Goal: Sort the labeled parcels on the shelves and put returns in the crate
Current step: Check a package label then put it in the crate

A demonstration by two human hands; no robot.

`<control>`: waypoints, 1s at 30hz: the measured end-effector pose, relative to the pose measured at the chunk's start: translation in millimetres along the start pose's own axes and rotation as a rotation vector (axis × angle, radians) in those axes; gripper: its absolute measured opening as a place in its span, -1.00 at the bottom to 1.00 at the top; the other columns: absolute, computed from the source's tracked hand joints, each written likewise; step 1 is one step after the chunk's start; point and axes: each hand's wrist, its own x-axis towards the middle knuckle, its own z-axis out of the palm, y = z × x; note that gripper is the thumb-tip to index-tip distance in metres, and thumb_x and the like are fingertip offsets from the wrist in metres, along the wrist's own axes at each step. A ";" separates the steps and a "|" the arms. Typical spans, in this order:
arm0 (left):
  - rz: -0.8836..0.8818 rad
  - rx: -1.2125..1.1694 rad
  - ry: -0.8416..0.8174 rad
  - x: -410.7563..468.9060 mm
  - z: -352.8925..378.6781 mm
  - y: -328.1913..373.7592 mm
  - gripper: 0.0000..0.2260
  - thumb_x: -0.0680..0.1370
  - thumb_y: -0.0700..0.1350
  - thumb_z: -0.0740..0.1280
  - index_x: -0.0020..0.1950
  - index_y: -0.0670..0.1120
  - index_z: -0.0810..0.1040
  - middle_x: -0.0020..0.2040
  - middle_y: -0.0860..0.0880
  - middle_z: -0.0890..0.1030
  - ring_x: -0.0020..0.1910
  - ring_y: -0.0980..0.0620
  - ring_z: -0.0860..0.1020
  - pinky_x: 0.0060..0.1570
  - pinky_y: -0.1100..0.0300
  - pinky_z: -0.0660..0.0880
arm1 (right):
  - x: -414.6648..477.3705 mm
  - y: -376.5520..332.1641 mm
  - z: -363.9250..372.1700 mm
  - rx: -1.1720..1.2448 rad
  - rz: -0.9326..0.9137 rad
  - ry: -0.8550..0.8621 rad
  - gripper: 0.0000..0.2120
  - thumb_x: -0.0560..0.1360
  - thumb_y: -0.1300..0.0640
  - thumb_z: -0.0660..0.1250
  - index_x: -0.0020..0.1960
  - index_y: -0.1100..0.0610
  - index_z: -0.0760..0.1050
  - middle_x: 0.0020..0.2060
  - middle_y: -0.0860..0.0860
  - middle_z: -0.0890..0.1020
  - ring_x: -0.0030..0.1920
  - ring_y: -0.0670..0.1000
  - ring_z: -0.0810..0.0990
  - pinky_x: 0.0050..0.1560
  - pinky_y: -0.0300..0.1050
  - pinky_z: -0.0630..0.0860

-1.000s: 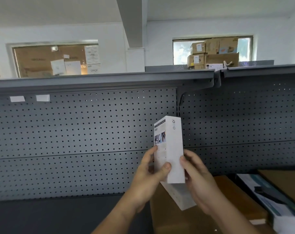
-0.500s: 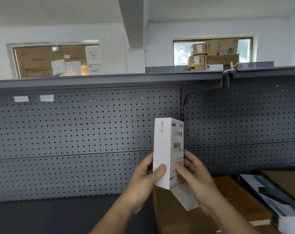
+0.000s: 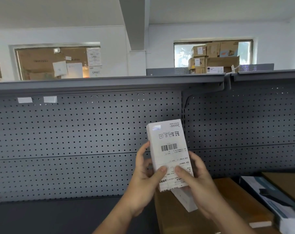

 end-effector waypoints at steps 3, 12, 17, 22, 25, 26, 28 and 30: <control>0.035 0.006 0.074 2.5 -9.3 4.7 -0.28 0.51 -0.07 0.52 0.48 0.39 0.19 0.25 0.01 0.62 0.26 0.02 0.61 0.18 -0.01 0.61 | 1.9 -13.8 -13.1 -0.120 0.002 -0.054 -0.34 0.35 0.16 0.55 0.41 -0.09 0.46 0.10 -0.02 0.74 0.08 0.07 0.74 0.04 0.09 0.68; 0.011 -0.048 0.184 15.6 -30.6 20.4 -0.73 0.61 -0.20 0.37 0.30 0.01 0.55 0.19 -0.16 0.65 0.14 -0.17 0.67 0.01 -0.07 0.66 | 10.3 -38.1 -27.5 -0.262 -0.089 -0.016 -0.32 0.34 0.00 0.56 0.41 -0.27 0.43 0.26 -0.22 0.60 0.20 -0.10 0.65 0.04 -0.08 0.67; 0.024 -0.179 0.313 4.8 -12.5 10.2 -0.73 0.65 -0.25 0.30 0.30 0.01 0.44 0.22 -0.04 0.65 0.20 -0.09 0.66 0.12 -0.15 0.64 | 2.5 -8.5 -11.2 0.058 -0.071 0.145 -0.30 0.35 0.08 0.52 0.42 -0.15 0.35 0.15 -0.10 0.71 0.14 -0.03 0.70 -0.03 -0.08 0.68; -0.084 -0.158 0.248 -3.9 -17.1 6.0 -0.62 0.59 -0.20 0.41 0.31 0.05 0.37 0.11 -0.11 0.70 0.10 -0.10 0.69 0.10 -0.13 0.63 | 11.1 -19.5 -13.7 0.075 -0.067 0.172 -0.57 0.49 0.20 0.45 0.33 -0.01 0.49 0.10 0.00 0.73 0.10 0.03 0.73 0.02 0.01 0.67; -0.127 -0.019 0.124 1.4 -36.9 15.6 -0.56 0.51 0.05 0.43 0.35 0.18 0.40 0.00 -0.11 0.69 0.05 -0.09 0.66 0.05 0.00 0.57 | 19.8 -41.2 -26.9 -0.001 -0.045 0.053 -0.65 0.55 0.22 0.39 0.32 0.03 0.56 0.10 0.07 0.74 0.13 0.11 0.72 0.08 0.11 0.63; -0.151 0.035 0.057 4.2 -42.3 19.1 -0.59 0.50 0.10 0.40 0.34 0.23 0.44 0.00 -0.12 0.68 0.07 -0.11 0.65 0.09 -0.01 0.56 | 23.4 -47.8 -30.1 -0.050 -0.030 0.003 -0.68 0.58 0.22 0.37 0.31 0.03 0.58 0.09 0.09 0.74 0.13 0.12 0.71 0.08 0.10 0.62; -0.205 0.141 -0.091 8.8 -45.0 24.0 -0.65 0.55 0.14 0.38 0.33 0.26 0.49 0.07 -0.15 0.69 0.12 -0.17 0.65 0.19 -0.07 0.56 | 31.2 -59.3 -32.8 -0.153 -0.003 -0.076 -0.69 0.59 0.21 0.36 0.31 0.02 0.59 0.08 0.08 0.74 0.13 0.13 0.71 0.07 0.05 0.61; -0.218 0.198 -0.176 11.9 -39.1 25.3 -0.68 0.62 0.05 0.37 0.38 0.18 0.47 0.14 -0.12 0.70 0.15 -0.14 0.67 0.19 -0.07 0.59 | 39.3 -67.7 -29.8 -0.217 -0.008 -0.108 -0.66 0.59 0.19 0.38 0.35 -0.01 0.57 0.09 0.04 0.74 0.14 0.09 0.71 0.08 0.02 0.61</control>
